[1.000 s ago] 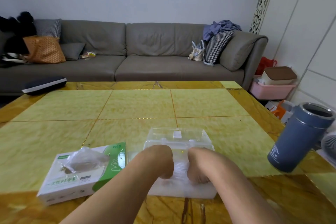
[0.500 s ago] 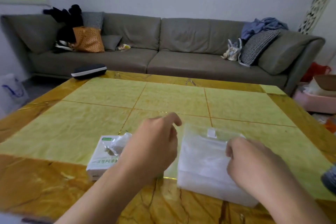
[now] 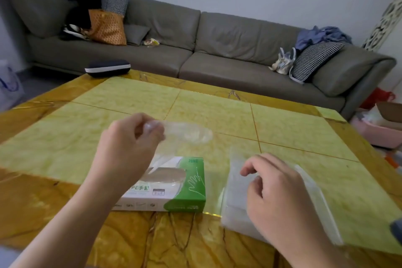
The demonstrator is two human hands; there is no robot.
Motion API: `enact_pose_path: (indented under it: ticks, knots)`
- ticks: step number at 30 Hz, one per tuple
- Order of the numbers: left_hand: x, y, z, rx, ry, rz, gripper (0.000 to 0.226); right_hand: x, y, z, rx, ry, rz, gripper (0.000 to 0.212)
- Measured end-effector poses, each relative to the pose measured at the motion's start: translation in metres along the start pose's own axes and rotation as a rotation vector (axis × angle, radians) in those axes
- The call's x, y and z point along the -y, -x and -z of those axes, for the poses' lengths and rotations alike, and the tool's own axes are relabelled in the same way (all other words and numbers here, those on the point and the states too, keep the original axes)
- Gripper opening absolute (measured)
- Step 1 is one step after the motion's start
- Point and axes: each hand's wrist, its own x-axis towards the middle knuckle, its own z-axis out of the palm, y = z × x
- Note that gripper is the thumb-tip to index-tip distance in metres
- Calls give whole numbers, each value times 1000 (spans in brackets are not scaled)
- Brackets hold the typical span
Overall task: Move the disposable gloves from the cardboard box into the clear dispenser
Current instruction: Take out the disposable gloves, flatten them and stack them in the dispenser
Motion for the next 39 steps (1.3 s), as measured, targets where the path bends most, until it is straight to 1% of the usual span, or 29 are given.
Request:
enact_pose_path:
  ticks: [2,3,4,5,6,7,8,9,10,12,13,15,18,19,20,22,24,26,27,28,29,30,31,32,33,35,39]
  knots:
    - [-8,3,4,-11,227,56,6,4,2,-7,-22,-58,48,37]
    - [-11,5,5,19,327,92,7,6,3,-8,-23,-132,44,34]
    - [-16,7,6,68,413,135,12,9,4,-9,-6,-258,13,30]
    - [-19,11,5,126,485,177,17,13,4,-7,54,-429,-57,33]
    - [-24,15,2,185,546,207,21,18,4,-3,139,-638,-141,42]
    - [-29,20,-2,234,586,219,24,20,2,0,220,-842,-219,51]
    - [-33,26,-6,274,606,213,27,23,1,3,273,-990,-287,53]
    - [-37,31,-11,313,616,189,29,23,0,6,279,-1066,-327,50]
    - [-41,36,-16,352,624,170,32,23,-1,10,236,-1085,-345,41]
    - [-46,41,-20,403,621,151,41,21,-5,14,85,-1101,-382,17]
    - [-48,41,-20,413,615,146,45,17,-6,15,34,-1140,-405,11]
    - [-46,38,-16,459,611,159,51,11,-7,19,24,-1218,-437,14]
    - [-43,36,-13,686,544,267,47,4,-6,23,79,-1239,-412,16]
    - [-42,38,-16,723,512,309,43,3,-5,23,110,-1235,-400,16]
    - [-41,40,-21,711,504,335,39,3,-5,22,138,-1227,-394,15]
    - [-40,42,-31,611,597,350,29,1,-5,21,176,-1210,-404,15]
    - [-43,42,-35,496,707,348,22,-2,-6,23,165,-1194,-436,17]
    - [-45,42,-35,422,687,308,19,-7,-7,24,142,-1187,-479,9]
    - [-46,43,-35,406,662,281,19,-8,-7,24,164,-1189,-496,14]
    - [-47,44,-35,398,651,258,18,-9,-5,23,210,-1181,-507,29]
    - [-50,46,-36,392,657,242,17,-9,-4,22,272,-1173,-502,36]
    - [-51,46,-36,381,669,235,16,-7,-3,21,318,-1170,-480,32]
    - [-51,46,-36,360,674,231,14,-3,-2,20,325,-1176,-451,20]
    - [-49,44,-35,330,660,224,13,-2,-3,19,295,-1183,-449,9]
    - [-46,41,-33,300,627,212,11,-2,-3,19,240,-1184,-472,3]
    - [-41,36,-26,265,556,188,11,-7,-5,19,144,-1126,-497,6]
    - [-40,33,-17,248,431,134,16,-11,-8,21,107,-1077,-483,10]
